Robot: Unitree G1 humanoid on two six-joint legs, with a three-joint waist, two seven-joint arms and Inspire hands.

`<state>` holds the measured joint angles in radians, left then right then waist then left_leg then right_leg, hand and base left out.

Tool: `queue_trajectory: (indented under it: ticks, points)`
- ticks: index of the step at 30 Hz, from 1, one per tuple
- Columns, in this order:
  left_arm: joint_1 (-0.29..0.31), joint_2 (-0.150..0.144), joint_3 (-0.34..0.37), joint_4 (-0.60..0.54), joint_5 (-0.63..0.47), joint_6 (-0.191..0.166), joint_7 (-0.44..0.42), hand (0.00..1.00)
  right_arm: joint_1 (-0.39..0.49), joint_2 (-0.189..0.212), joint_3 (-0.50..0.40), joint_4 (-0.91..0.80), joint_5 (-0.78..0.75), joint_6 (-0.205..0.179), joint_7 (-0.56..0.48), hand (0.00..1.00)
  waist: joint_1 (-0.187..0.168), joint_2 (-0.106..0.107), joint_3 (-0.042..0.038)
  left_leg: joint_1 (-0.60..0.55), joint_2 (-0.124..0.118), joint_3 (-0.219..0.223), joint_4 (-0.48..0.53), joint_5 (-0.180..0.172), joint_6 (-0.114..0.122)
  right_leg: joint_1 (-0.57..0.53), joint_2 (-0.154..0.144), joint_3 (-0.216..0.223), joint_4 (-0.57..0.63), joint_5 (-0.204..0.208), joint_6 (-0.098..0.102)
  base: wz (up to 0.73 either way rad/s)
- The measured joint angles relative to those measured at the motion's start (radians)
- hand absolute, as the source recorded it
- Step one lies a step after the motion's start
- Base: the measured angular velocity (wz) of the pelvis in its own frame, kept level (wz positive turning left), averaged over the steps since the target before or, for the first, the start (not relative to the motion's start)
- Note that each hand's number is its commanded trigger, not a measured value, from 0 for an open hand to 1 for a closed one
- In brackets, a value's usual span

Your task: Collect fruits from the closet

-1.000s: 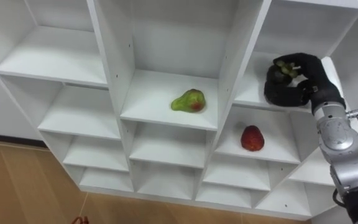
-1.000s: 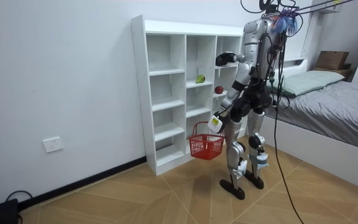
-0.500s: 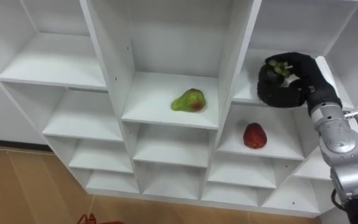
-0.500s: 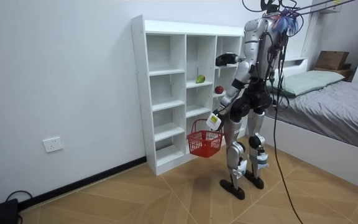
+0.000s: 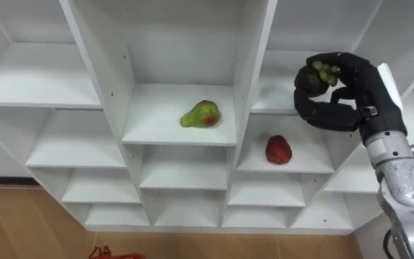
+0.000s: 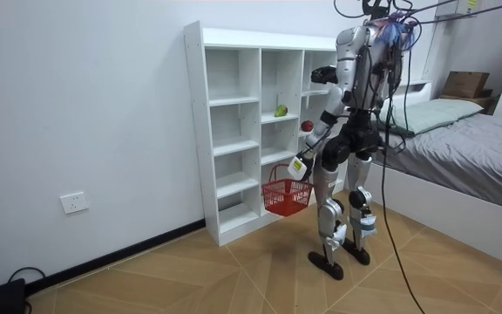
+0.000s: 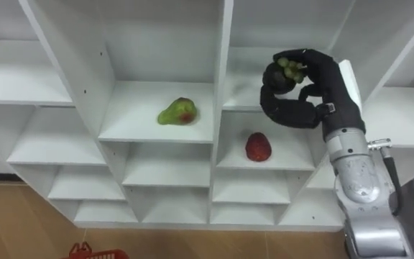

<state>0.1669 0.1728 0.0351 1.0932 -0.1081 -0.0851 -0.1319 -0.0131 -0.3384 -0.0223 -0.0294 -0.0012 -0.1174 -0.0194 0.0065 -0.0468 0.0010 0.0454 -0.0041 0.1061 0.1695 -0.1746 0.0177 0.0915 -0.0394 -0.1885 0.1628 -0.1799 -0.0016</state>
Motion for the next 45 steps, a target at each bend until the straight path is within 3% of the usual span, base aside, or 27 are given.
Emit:
queue_trajectory:
  ticks: [6,9,14,18,22,31,36,45]
  points:
    - [-0.004,-0.003,-0.003,0.0,0.0,-0.001,-0.001,1.0,0.04,0.001,0.0,-0.078,0.002,0.0,0.037,1.0,-0.005,0.015,-0.0071,-0.002,0.007,0.023,-0.004,0.0,-0.001,-0.015,0.005,0.022,0.008,0.0,-0.001,-0.11]
    - [-0.005,-0.004,-0.003,0.0,-0.001,-0.001,-0.007,1.0,0.052,0.023,0.0,-0.085,-0.005,0.0,0.059,1.0,-0.006,0.018,-0.0087,-0.002,0.009,0.031,-0.005,0.0,-0.001,-0.019,0.007,0.035,0.009,0.001,-0.002,-0.09]
    - [-0.016,-0.003,-0.011,-0.009,-0.007,-0.001,-0.014,1.0,0.073,0.06,0.005,-0.094,-0.011,0.001,0.096,1.0,-0.011,0.012,-0.0053,-0.009,0.009,0.033,-0.003,0.0,-0.001,-0.029,0.007,0.04,0.015,0.002,-0.003,-0.02]
    - [-0.061,-0.001,-0.083,-0.044,-0.012,-0.001,-0.003,1.0,0.074,0.099,0.086,-0.08,-0.036,0.001,0.113,1.0,-0.026,0.009,0.0005,-0.024,0.01,0.033,0.007,0.0,0.0,-0.044,0.006,0.041,0.024,0.002,-0.004,0.0]
    - [-0.116,-0.005,-0.137,-0.081,-0.02,-0.007,0.0,1.0,0.074,0.139,0.143,0.005,-0.084,0.0,0.136,1.0,-0.027,0.009,0.0045,-0.049,0.012,0.032,0.02,0.0,0.0,-0.065,0.007,0.04,0.027,0.008,-0.005,0.0]
    - [-0.224,-0.034,-0.226,-0.152,-0.021,-0.031,0.01,1.0,0.043,0.144,0.271,0.314,-0.182,-0.004,0.118,1.0,-0.023,0.021,0.0127,-0.139,0.016,0.035,0.047,0.002,0.003,-0.151,0.007,0.046,0.042,0.016,-0.007,-0.01]
    - [-0.237,-0.044,-0.237,-0.181,-0.021,-0.047,-0.013,1.0,0.029,0.159,0.299,0.419,-0.215,-0.01,0.095,1.0,-0.001,0.027,0.0138,-0.164,0.017,0.033,0.054,0.002,0.003,-0.175,0.007,0.034,0.043,0.017,-0.009,0.01]
    - [-0.247,-0.046,-0.292,-0.192,-0.057,-0.049,-0.039,1.0,-0.049,0.183,0.343,0.637,-0.267,-0.018,0.084,1.0,-0.001,0.034,0.0166,-0.202,0.016,0.008,0.069,0.002,0.003,-0.189,0.002,-0.008,0.043,0.017,-0.009,0.12]
